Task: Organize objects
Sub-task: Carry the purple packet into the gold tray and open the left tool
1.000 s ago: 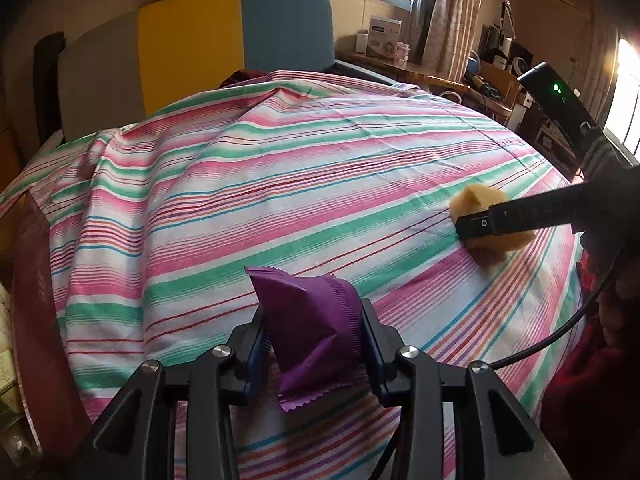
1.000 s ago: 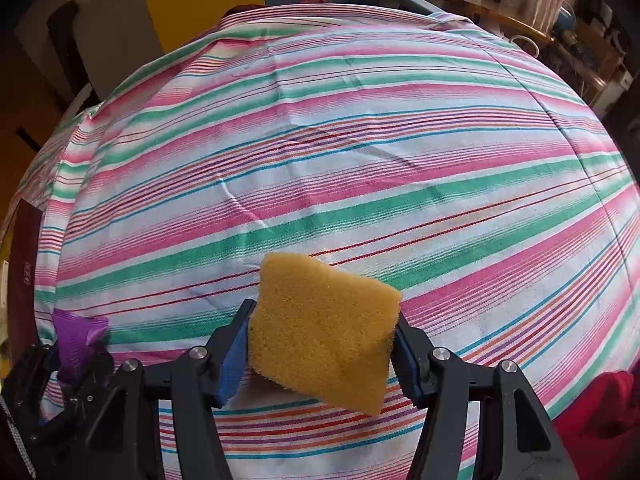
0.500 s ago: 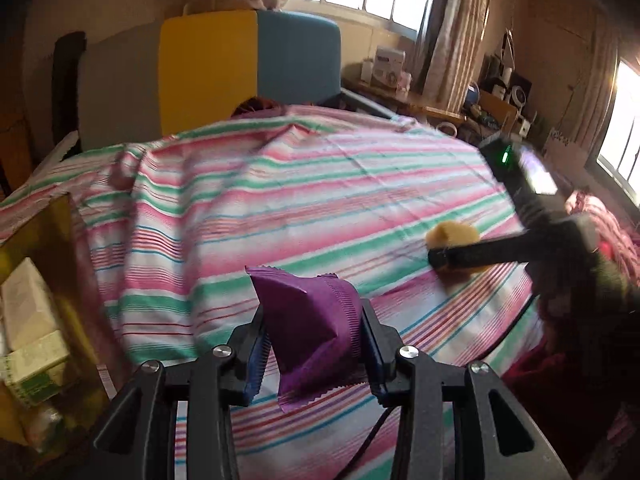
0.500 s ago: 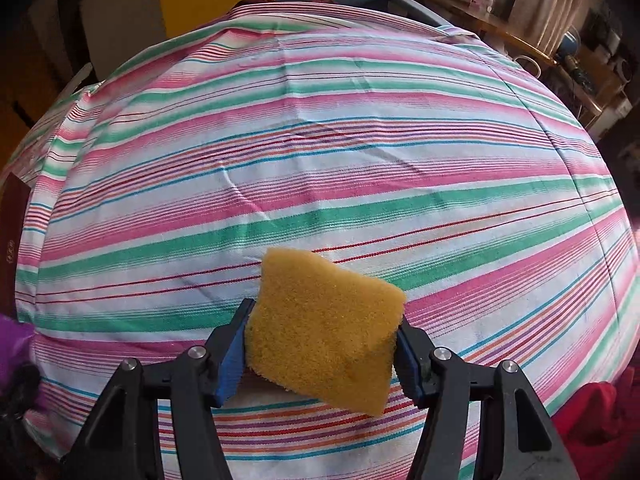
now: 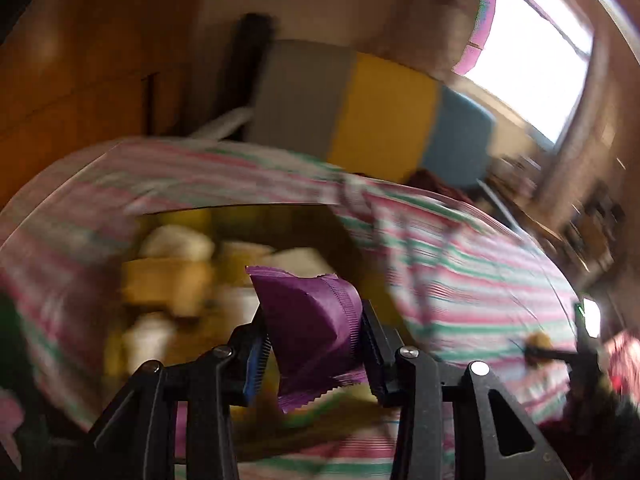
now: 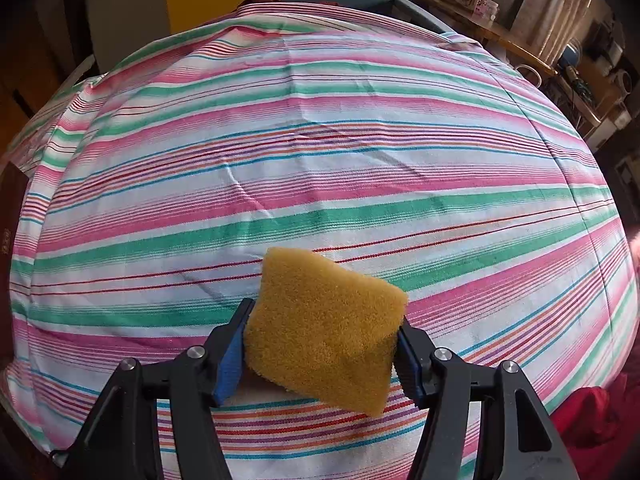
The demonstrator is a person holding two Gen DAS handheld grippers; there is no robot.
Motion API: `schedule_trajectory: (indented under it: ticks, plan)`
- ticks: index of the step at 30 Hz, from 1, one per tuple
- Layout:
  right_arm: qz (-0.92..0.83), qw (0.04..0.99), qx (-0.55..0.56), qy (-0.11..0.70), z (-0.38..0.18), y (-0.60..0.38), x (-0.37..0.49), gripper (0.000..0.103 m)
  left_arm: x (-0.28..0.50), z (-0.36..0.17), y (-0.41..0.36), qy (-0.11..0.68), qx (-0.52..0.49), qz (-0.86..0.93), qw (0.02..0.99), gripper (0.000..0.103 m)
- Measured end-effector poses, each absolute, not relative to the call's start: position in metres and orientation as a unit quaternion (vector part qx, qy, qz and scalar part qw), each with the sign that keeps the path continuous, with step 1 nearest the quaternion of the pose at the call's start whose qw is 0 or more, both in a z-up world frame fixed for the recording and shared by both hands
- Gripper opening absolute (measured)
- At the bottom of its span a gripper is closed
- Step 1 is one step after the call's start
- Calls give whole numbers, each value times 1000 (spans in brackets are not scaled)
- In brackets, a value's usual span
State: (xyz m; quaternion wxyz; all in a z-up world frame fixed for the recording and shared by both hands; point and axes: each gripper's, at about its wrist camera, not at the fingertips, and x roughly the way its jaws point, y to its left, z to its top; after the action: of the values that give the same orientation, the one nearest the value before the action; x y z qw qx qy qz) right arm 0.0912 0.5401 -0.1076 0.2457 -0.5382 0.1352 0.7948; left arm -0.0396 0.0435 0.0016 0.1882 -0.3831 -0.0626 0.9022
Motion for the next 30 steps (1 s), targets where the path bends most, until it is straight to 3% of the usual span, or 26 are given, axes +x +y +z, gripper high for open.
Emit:
schedule_trajectory:
  ticks: [5, 15, 22, 28, 30]
  plan:
    - [795, 247, -538, 132, -104, 539, 96, 64, -74, -12, 7, -100, -420, 889, 151, 41]
    - [795, 248, -538, 129, -104, 537, 94, 64, -149, -26, 36, -115, -454, 865, 181, 41]
    - [795, 247, -539, 130, -104, 537, 93, 64, -194, -75, 52, -76, -513, 843, 145, 41]
    - [795, 247, -539, 131, -106, 543, 91, 64, -196, -92, 60, -51, -526, 838, 136, 51]
    - [795, 247, -539, 131, -107, 543, 91, 64, -191, -87, 58, -51, -515, 845, 135, 61]
